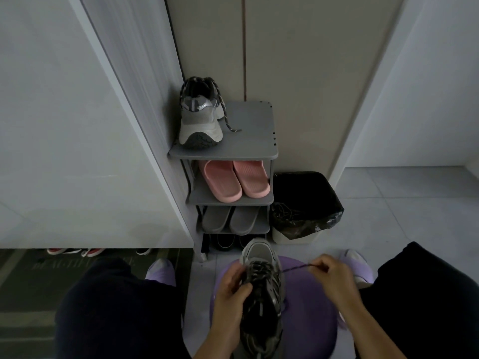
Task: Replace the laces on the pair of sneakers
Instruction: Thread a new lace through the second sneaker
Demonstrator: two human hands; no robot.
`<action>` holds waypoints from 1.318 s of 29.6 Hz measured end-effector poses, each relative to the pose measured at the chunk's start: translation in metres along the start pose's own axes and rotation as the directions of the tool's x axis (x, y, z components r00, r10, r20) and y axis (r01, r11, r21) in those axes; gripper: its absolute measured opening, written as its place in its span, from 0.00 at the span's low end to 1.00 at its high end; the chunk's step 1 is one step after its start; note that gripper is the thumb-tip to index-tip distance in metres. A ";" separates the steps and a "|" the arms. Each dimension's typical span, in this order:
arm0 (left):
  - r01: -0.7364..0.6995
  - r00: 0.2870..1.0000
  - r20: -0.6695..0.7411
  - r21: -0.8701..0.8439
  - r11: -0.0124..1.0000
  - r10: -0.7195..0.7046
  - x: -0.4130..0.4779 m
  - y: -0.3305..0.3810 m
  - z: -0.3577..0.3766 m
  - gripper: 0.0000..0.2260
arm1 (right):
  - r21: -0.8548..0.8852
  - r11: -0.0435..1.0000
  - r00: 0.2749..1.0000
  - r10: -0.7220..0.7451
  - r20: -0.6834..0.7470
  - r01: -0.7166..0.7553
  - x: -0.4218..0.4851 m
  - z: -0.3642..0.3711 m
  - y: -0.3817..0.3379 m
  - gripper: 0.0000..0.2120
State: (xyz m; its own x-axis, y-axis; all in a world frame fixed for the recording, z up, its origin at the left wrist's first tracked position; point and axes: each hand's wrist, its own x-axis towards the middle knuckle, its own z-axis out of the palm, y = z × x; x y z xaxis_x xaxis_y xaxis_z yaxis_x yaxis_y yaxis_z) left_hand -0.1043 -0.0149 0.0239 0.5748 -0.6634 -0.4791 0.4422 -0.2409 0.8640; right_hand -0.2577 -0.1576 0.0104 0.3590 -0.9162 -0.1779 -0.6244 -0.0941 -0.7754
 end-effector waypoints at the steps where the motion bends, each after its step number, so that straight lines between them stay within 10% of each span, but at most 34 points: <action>1: 0.002 1.000 0.026 -0.006 1.000 -0.002 -0.001 0.000 0.000 0.19 | -0.040 0.999 0.998 0.025 0.054 -0.023 -0.001 -0.001 0.002 0.16; 5: 0.028 0.998 0.048 0.031 0.999 -0.029 -0.001 0.004 0.000 0.17 | -0.140 0.987 0.969 0.106 0.221 -0.076 -0.009 0.017 0.006 0.15; 8: -0.009 0.998 0.062 0.399 0.917 -0.017 -0.001 0.004 -0.012 0.22 | -0.064 0.989 0.965 0.141 0.220 -0.130 -0.009 0.018 0.001 0.17; 11: -0.126 0.973 0.209 0.839 0.529 -0.099 -0.010 0.012 -0.024 0.35 | 0.082 0.968 0.948 0.213 0.237 -0.238 -0.013 0.015 -0.009 0.18; 15: -0.248 0.968 0.251 0.959 0.137 -0.003 -0.024 0.036 -0.022 0.08 | 0.142 0.927 0.892 0.280 0.355 -0.348 -0.019 0.015 -0.025 0.25; 17: -0.276 0.958 0.251 0.940 0.200 0.142 -0.022 0.047 -0.024 0.08 | 0.126 0.918 0.849 0.286 0.443 -0.375 -0.020 0.014 -0.026 0.21; 22: -0.353 0.936 0.215 0.600 0.718 0.280 -0.007 0.065 -0.025 0.11 | 0.044 0.952 0.839 0.244 0.487 -0.302 -0.018 0.012 -0.012 0.11; 30: -0.234 0.960 0.022 0.607 0.760 0.278 0.028 0.047 -0.047 0.12 | -0.409 0.902 0.887 0.298 0.353 -0.140 -0.020 0.008 -0.008 0.21; 33: -0.190 0.975 0.031 0.631 0.752 0.219 0.031 0.035 -0.050 0.14 | -0.072 0.930 0.816 0.353 0.459 -0.362 -0.023 0.003 -0.020 0.22; 39: -0.343 0.929 0.080 0.555 0.758 0.361 0.016 0.021 -0.035 0.14 | 0.558 0.555 0.767 0.263 0.586 -0.617 -0.031 -0.012 -0.028 0.10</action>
State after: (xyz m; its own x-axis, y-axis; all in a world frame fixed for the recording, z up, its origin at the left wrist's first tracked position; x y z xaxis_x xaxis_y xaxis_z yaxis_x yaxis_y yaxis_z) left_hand -0.0622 -0.0060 0.0291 0.6385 -0.7602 -0.1204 -0.2439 -0.3482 0.9051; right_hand -0.2593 -0.1308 0.0450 0.5176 -0.4991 -0.6950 -0.1809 0.7301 -0.6590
